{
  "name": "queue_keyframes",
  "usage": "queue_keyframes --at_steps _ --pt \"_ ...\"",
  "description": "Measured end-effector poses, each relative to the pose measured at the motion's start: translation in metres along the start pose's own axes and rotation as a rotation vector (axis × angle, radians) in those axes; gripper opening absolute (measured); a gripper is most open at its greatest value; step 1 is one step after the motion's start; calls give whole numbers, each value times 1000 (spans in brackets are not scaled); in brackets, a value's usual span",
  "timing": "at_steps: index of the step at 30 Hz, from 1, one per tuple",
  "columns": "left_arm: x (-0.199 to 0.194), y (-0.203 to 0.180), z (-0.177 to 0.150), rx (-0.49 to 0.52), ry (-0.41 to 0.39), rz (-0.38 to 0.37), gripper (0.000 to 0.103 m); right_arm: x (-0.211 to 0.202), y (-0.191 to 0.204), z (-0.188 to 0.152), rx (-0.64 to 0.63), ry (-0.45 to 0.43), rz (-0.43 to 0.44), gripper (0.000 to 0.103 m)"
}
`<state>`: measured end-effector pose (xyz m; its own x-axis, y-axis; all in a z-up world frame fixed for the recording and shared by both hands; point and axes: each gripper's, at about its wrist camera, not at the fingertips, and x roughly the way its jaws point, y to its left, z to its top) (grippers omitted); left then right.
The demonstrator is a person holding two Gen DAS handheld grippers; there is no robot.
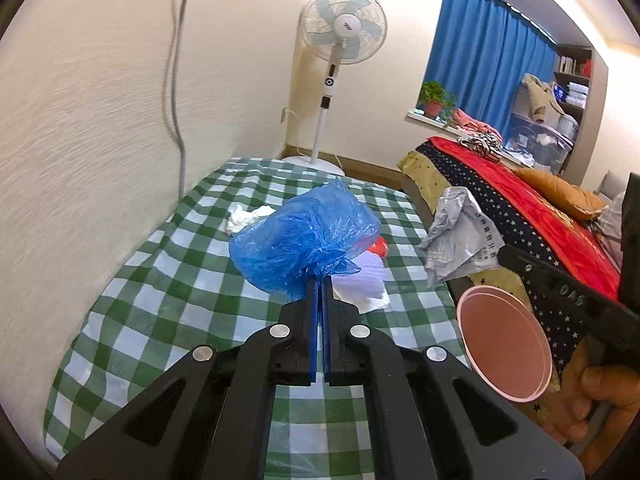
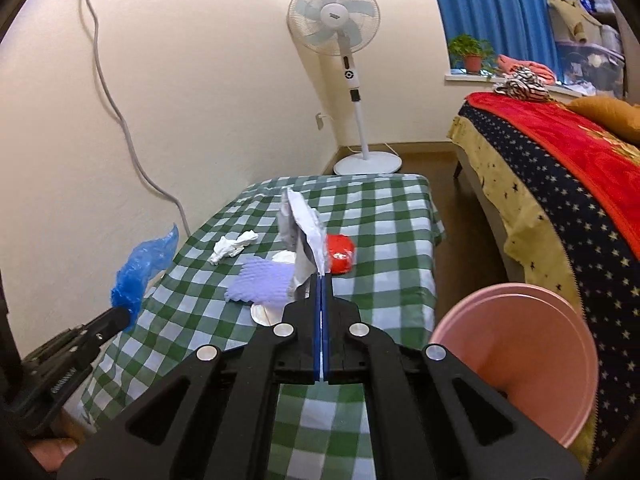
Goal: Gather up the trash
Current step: 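Carry the blue plastic and white paper in both tools toward the pink bin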
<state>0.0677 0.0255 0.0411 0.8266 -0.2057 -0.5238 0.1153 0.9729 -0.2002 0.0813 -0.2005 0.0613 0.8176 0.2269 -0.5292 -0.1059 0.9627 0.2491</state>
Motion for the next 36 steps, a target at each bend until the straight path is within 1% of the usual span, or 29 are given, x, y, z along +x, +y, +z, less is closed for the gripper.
queue_keyframes --at_steps 7,13,20,27,31,36 --pt "-3 -17 -1 29 -14 -39 1 -33 -17 9 4 -10 -26 0" --pt "-4 -34 -4 48 -24 -71 1 -63 -44 21 21 -34 -56 0" --pt "-1 -57 -5 88 -34 -117 1 -85 -73 21 49 -57 -97 0" --pt "4 -83 -11 132 -37 -173 1 -89 -102 8 94 -80 -160 0" --pt "9 -98 -17 161 -29 -203 1 -91 -113 3 112 -92 -203 0" --pt "18 -117 -23 185 -11 -238 1 -91 -129 0 138 -95 -234 0"
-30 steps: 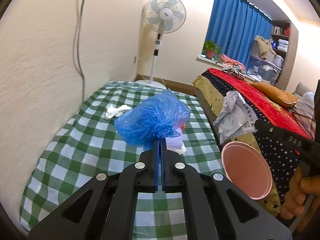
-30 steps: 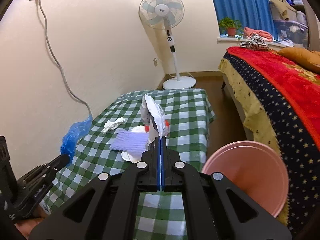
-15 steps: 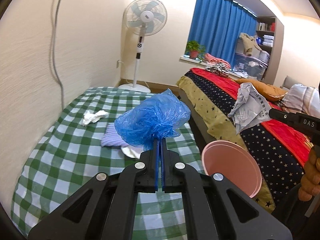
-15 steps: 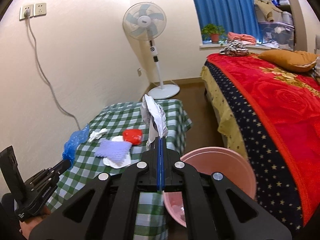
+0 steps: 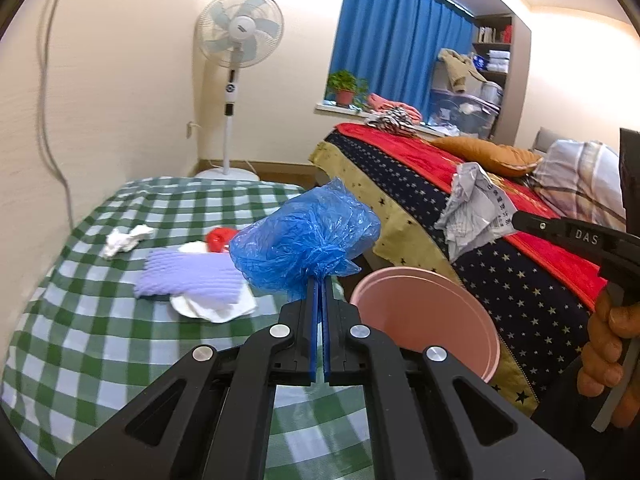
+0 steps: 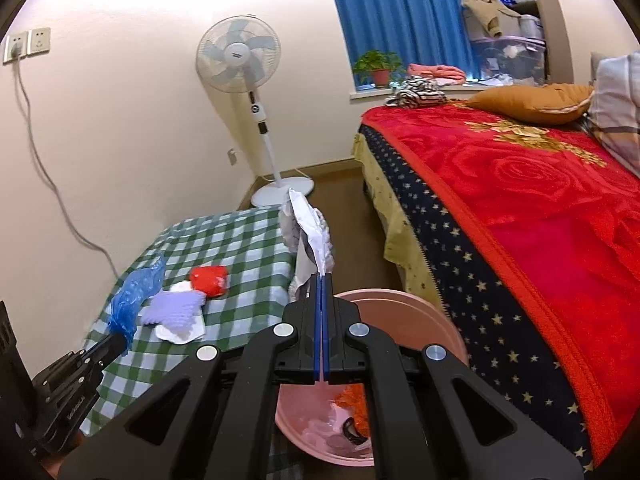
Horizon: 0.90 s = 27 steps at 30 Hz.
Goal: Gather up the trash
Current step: 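Carry the blue plastic and white paper in both tools toward the pink bin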
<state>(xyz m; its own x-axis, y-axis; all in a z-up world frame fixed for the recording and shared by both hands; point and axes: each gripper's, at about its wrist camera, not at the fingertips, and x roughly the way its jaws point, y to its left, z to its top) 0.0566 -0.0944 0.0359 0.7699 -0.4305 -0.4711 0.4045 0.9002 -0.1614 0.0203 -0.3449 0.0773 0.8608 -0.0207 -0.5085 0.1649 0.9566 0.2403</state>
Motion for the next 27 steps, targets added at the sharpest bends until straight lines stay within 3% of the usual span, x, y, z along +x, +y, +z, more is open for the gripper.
queue_keyframes --at_steps 27 --pt "68 -68 -18 48 99 -178 1 17 -30 -4 60 28 -132 0"
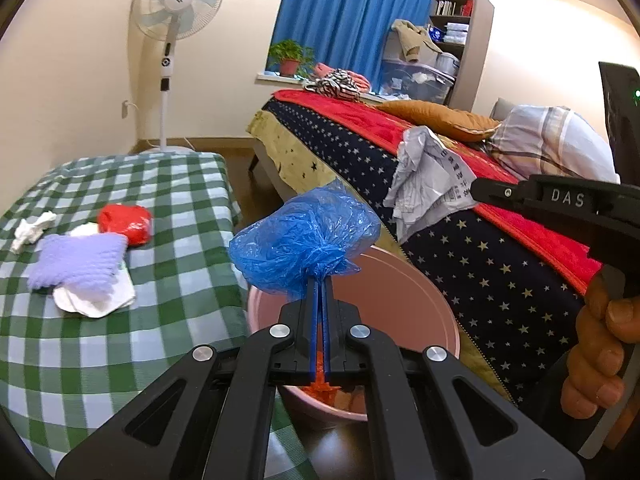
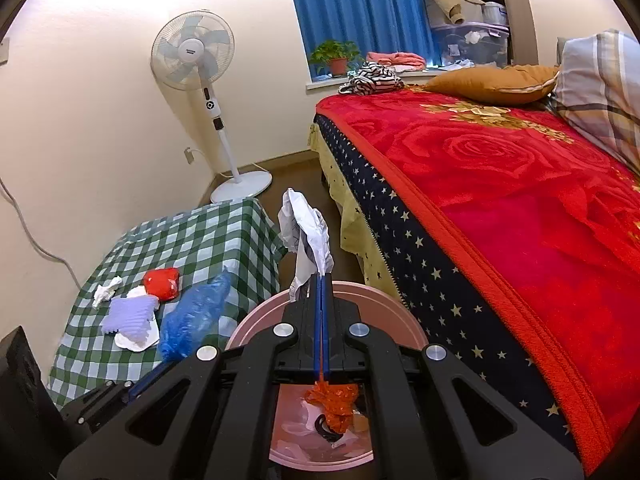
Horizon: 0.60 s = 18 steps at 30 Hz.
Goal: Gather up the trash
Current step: 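Carry the blue plastic and white paper in both tools toward the pink bin, then open both tools over the pink bin, dropping blue plastic and white paper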
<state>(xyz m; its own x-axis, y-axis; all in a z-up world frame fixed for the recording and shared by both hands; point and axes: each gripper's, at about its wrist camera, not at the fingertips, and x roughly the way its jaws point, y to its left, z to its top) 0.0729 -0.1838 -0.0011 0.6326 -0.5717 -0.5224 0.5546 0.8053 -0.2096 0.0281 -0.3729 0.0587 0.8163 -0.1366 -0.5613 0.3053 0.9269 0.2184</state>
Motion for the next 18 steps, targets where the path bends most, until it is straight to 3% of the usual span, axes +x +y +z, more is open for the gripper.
queue_keyframes --at_steps 13,15,16,18 --pt "24 -15 -5 7 53 -67 2 3 -3 -1 6 6 -45 5" --pt "30 -17 -8 10 84 -73 13 4 -8 -1 25 9 -63 8" --pt "31 -16 -9 9 88 -64 30 4 -10 -1 35 8 -64 13" --pt "28 -12 -10 -6 77 -57 36 3 -12 -1 47 1 -70 26"
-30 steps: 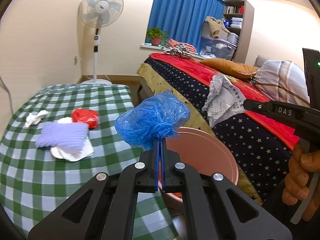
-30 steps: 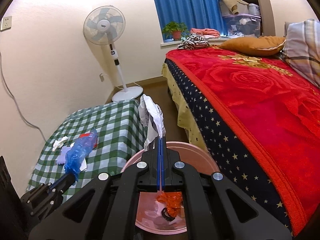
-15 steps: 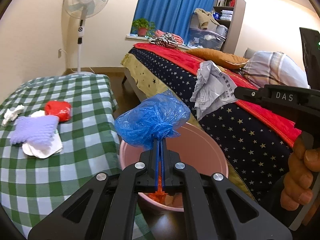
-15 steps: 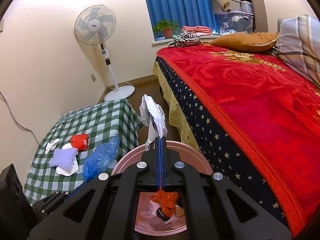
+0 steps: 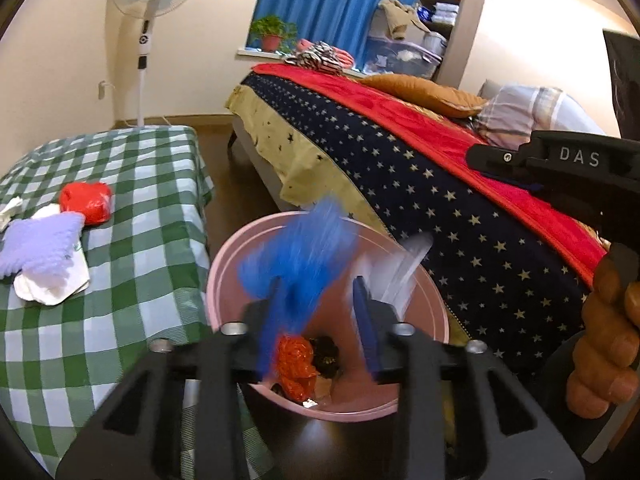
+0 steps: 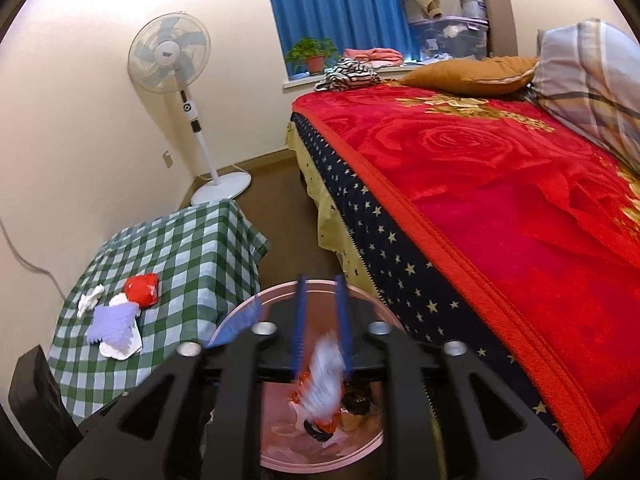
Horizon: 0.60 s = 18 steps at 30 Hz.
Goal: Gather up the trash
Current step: 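Open both tools over the pink bin, dropping blue plastic and white paper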
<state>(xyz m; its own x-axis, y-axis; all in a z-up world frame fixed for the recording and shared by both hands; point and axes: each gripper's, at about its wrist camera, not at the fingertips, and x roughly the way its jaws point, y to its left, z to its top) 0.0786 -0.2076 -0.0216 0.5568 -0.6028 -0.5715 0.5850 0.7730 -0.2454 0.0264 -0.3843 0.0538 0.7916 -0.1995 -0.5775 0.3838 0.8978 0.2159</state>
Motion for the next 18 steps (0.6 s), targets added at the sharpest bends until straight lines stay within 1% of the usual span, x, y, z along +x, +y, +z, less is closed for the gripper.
queue_keyframes --at_steps 1,2,13,18 --pt "-1 2 0 -7 0 0 36 -1 0 0 -1 -3 -3 33" --pt "-3 4 1 -12 -3 2 36 -1 1 0 -5 -4 -3 35" --pt "-35 21 3 -40 -58 55 36 -14 16 -4 -59 -39 39 35" --pt "-54 37 3 -65 -88 88 35 -19 28 -8 -83 -45 66 35"
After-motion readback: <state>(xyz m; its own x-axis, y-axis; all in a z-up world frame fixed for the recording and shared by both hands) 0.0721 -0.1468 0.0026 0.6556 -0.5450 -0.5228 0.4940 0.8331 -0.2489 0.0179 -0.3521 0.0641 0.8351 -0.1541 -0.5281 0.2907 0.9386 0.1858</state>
